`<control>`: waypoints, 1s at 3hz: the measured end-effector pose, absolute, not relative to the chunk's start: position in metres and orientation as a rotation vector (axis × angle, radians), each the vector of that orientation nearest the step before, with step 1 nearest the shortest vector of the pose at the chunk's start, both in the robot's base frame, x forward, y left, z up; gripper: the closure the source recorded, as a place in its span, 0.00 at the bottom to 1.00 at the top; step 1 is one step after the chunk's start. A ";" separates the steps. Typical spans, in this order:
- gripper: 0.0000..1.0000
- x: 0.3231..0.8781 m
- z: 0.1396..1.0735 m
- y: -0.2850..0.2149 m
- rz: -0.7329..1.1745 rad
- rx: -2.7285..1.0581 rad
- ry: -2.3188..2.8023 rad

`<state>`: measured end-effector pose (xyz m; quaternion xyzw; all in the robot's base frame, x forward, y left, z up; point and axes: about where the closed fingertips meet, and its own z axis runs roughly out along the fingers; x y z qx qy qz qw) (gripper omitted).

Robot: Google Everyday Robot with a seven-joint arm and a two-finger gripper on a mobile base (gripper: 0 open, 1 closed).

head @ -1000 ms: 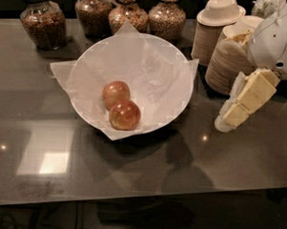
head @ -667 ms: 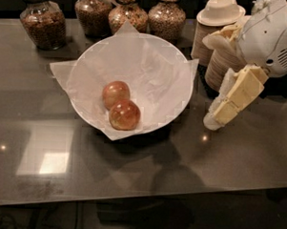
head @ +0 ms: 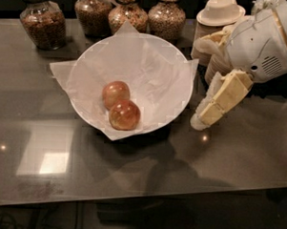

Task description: Pick apple from white bowl

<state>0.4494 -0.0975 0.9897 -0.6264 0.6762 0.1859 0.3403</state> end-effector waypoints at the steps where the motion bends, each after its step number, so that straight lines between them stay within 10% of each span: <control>1: 0.15 0.457 0.979 -0.074 0.548 -1.619 1.697; 3: 0.38 0.459 0.967 -0.042 0.622 -1.631 1.620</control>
Offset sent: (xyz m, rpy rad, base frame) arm 0.0139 0.0550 -0.0243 0.1480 -0.0068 0.0845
